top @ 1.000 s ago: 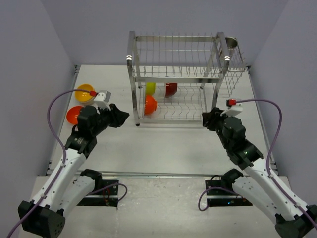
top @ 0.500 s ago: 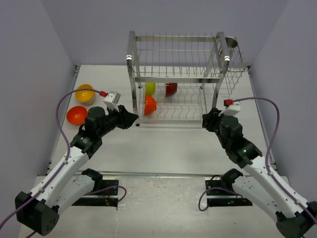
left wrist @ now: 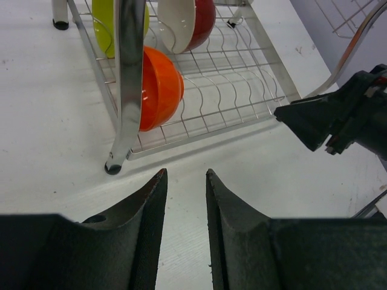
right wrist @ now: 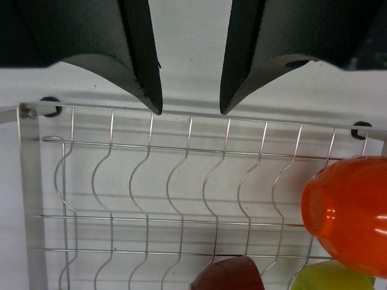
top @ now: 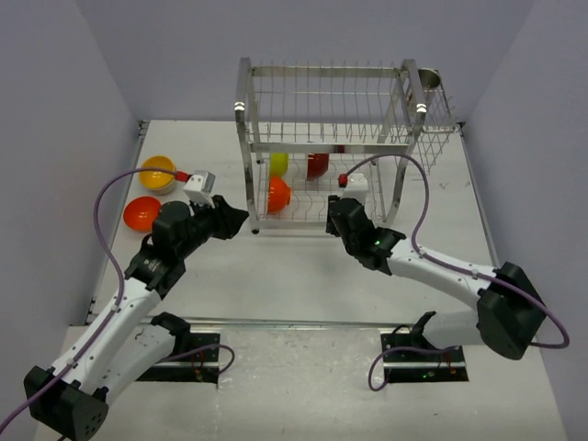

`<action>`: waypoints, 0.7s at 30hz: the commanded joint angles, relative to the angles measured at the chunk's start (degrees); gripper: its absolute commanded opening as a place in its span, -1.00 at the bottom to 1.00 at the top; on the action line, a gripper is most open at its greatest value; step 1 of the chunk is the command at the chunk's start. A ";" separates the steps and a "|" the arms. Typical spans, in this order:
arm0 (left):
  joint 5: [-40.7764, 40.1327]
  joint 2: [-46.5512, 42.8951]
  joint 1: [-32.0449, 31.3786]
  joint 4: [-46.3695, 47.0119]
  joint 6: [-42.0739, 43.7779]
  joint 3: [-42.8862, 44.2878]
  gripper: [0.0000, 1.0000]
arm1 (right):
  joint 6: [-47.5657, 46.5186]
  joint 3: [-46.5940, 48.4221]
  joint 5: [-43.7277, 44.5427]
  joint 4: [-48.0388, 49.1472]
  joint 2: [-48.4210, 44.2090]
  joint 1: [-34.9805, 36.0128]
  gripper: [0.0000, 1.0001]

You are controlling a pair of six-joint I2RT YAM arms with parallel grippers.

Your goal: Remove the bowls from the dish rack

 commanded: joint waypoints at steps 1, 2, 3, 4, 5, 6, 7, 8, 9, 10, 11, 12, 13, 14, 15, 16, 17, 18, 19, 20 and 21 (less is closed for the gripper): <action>-1.26 -1.88 -0.33 -0.49 1.39 2.37 -0.33 | -6.46 0.77 0.89 13.23 3.46 1.35 -0.12; -1.35 -2.14 -0.33 -0.50 1.56 2.19 -0.32 | -9.20 0.59 1.68 15.51 4.78 1.88 -0.13; -1.44 -2.49 -0.33 -0.58 1.91 2.10 -0.32 | -12.01 0.94 4.82 18.84 6.27 2.49 -0.12; -1.52 -2.50 -0.33 -0.76 2.09 2.02 -0.32 | -14.82 1.11 6.25 20.44 9.25 3.54 -0.13; -1.52 -2.50 -0.33 -0.76 2.18 1.75 -0.32 | -20.25 0.94 7.56 22.20 10.49 4.16 -0.14; -1.52 -2.50 -0.33 -0.85 2.18 1.58 -0.32 | -23.08 -0.63 8.45 27.43 11.38 4.78 -0.14; -1.44 -2.50 -0.33 -0.76 2.18 1.40 -0.32 | -27.98 -1.86 9.59 30.62 12.26 6.26 -0.16; -1.35 -2.41 -0.33 -0.67 2.18 1.05 -0.32 | -30.21 -2.83 10.12 35.00 12.61 7.15 -0.16; -1.26 -2.32 -0.33 -0.58 2.18 0.87 -0.32 | -31.10 -3.54 10.56 35.92 12.96 7.68 -0.17; -1.26 -2.32 -0.33 -0.32 2.18 0.70 -0.32 | -31.89 -3.80 11.70 36.71 13.92 8.55 -0.17; -1.09 -2.23 -0.33 -0.23 2.18 0.44 -0.32 | -32.16 -3.72 12.14 37.41 14.54 8.82 -0.17; -1.08 -2.49 -0.33 -0.23 2.18 0.26 -0.32 | -32.34 -3.11 12.41 37.59 15.33 9.00 -0.17; -1.00 -2.58 -0.33 -0.14 2.09 0.17 -0.32 | -34.43 -3.10 13.20 38.55 16.12 9.61 -0.17; -1.00 -3.11 -0.33 -0.14 2.00 0.17 -0.32 | -35.93 -3.10 15.03 41.96 17.61 9.88 -0.17; -1.00 -3.46 -0.33 -0.06 1.92 0.17 -0.32 | -37.77 -2.93 15.66 44.08 18.32 10.05 -0.17; -0.91 -3.81 -0.33 -0.06 1.83 0.17 -0.32 | -40.49 -2.58 16.01 44.97 19.02 10.14 -0.16; -0.73 -4.34 -0.33 -0.06 1.57 0.17 -0.32 | -41.21 -1.10 16.45 45.06 20.34 10.14 -0.15; -0.56 -4.60 -0.33 -0.06 1.56 0.17 -0.32 | -42.52 -0.30 16.28 45.50 21.05 9.80 -0.15; -0.38 -4.78 -0.33 -0.06 1.48 0.26 -0.32 | -42.54 0.40 15.76 45.68 21.66 9.44 -0.15; -0.12 -5.13 -0.33 -0.06 1.21 0.26 -0.32 | -42.19 2.06 14.71 45.07 23.06 9.09 -0.15; 0.14 -5.31 -0.33 -0.14 1.12 0.34 -0.32 | -40.79 3.04 14.26 44.02 23.94 8.83 -0.15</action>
